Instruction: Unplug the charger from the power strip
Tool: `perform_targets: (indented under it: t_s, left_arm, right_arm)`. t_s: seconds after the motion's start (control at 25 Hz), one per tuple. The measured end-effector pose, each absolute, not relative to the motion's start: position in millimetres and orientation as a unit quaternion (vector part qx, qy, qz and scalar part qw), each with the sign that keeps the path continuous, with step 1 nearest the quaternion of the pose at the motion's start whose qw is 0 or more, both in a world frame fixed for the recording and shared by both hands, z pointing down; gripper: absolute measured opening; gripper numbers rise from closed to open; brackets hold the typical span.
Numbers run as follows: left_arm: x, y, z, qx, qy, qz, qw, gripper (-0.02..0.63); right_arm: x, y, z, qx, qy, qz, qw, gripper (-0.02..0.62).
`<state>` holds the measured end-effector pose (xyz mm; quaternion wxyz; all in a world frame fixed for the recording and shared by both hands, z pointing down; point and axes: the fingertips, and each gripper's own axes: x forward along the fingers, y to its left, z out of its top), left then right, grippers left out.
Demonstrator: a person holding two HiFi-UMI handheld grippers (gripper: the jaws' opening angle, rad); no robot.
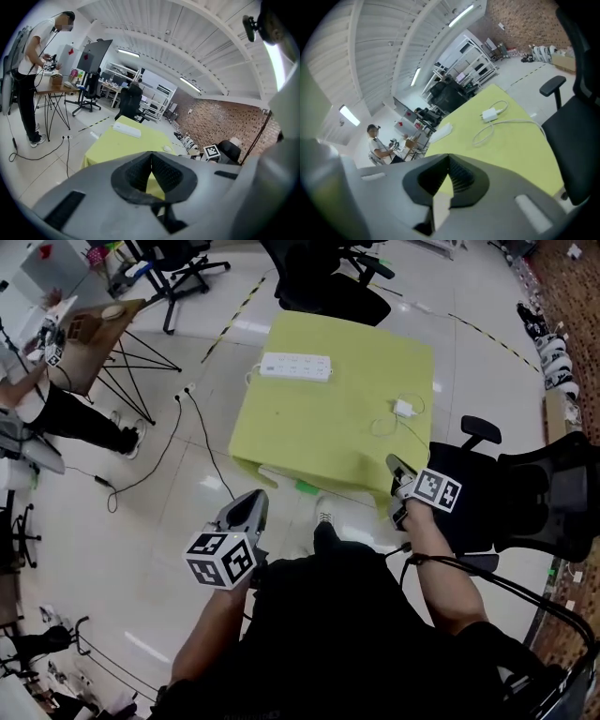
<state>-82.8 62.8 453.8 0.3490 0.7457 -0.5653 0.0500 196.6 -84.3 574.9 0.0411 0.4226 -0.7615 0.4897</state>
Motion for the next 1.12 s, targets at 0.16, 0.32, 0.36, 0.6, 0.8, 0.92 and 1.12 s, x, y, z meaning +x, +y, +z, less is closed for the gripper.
perform_targets:
  t_s: [0.16, 0.32, 0.36, 0.6, 0.8, 0.92, 1.12]
  left_arm:
    - [-69, 93, 461, 0.753, -0.552, 0.037, 0.357, 0.006]
    - [-46, 110, 466, 0.765, -0.533, 0.028, 0.362, 0.006]
    - [-41, 113, 468, 0.767, -0.528, 0.031, 0.363, 0.006]
    - [-3, 130, 464, 0.787, -0.497, 0.04, 0.363, 0.006]
    - [24, 137, 457, 0.796, -0.494, 0.056, 0.345, 0.006]
    - [40, 133, 451, 0.788, -0.509, 0.045, 0.343, 0.006]
    - [76, 132, 437, 0.776, -0.535, 0.028, 0.333, 0.006]
  right_arm:
    - [160, -25, 522, 0.355, -0.828, 0.433, 0.039, 0.002]
    - [141, 23, 489, 0.304, -0.855, 0.419, 0.042, 0.002]
    - [136, 32, 485, 0.294, -0.854, 0.428, 0.038, 0.002]
    - [124, 56, 445, 0.262, -0.856, 0.446, -0.004, 0.0]
    - [134, 76, 419, 0.233, -0.87, 0.433, -0.014, 0.002]
    - [156, 87, 410, 0.23, -0.897, 0.377, 0.013, 0.002]
    - [207, 108, 402, 0.244, -0.937, 0.234, 0.083, 0.002]
